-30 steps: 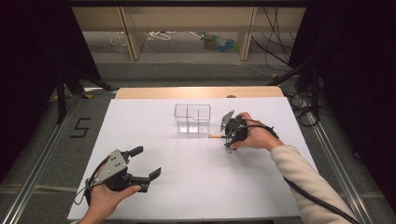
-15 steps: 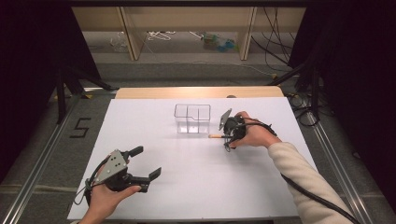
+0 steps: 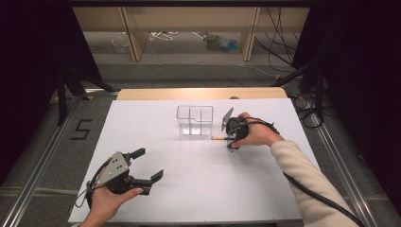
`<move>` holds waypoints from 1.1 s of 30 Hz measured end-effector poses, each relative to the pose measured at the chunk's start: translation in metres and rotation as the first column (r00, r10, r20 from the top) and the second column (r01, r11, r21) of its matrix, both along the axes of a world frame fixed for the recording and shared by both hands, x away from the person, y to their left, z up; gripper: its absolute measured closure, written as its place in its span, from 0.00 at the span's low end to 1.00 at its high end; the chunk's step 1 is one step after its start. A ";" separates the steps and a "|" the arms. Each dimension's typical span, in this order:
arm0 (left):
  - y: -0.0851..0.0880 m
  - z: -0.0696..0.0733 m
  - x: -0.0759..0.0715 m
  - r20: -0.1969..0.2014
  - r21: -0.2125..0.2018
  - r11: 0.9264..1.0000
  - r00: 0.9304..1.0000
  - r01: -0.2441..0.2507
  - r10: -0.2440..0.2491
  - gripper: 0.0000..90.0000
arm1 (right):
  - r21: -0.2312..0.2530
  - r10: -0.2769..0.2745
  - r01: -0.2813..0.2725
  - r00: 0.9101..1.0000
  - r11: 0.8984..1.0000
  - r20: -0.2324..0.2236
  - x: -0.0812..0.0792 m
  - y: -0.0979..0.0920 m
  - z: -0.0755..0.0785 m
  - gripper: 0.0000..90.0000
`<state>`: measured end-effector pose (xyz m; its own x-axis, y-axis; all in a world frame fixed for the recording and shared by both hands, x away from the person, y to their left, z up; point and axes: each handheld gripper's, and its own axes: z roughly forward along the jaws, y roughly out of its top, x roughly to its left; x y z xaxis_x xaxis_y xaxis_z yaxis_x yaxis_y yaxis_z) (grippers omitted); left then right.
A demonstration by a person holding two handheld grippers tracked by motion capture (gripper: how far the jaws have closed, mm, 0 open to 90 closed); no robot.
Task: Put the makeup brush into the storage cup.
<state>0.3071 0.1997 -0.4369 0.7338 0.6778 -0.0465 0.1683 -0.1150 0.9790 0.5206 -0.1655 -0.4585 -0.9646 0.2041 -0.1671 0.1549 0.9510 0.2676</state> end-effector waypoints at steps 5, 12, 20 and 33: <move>-0.001 -0.001 0.001 0.004 -0.007 1.000 1.000 0.005 -0.005 0.04 | 0.005 -0.019 0.019 0.999 1.000 -0.050 0.003 0.000 0.001 0.46; 0.000 0.000 0.000 0.002 -0.004 1.000 1.000 0.005 -0.005 0.04 | -0.009 -0.015 0.014 0.995 1.000 -0.103 0.004 0.002 0.002 0.61; 0.000 0.000 0.001 0.010 0.002 1.000 1.000 0.009 -0.009 0.04 | -0.033 -0.016 0.012 0.990 0.999 -0.141 -0.001 0.007 0.003 0.80; 0.000 0.000 0.000 0.005 0.007 1.000 1.000 0.006 -0.006 0.04 | -0.087 0.013 -0.026 0.989 0.996 -0.144 -0.001 0.012 0.005 0.92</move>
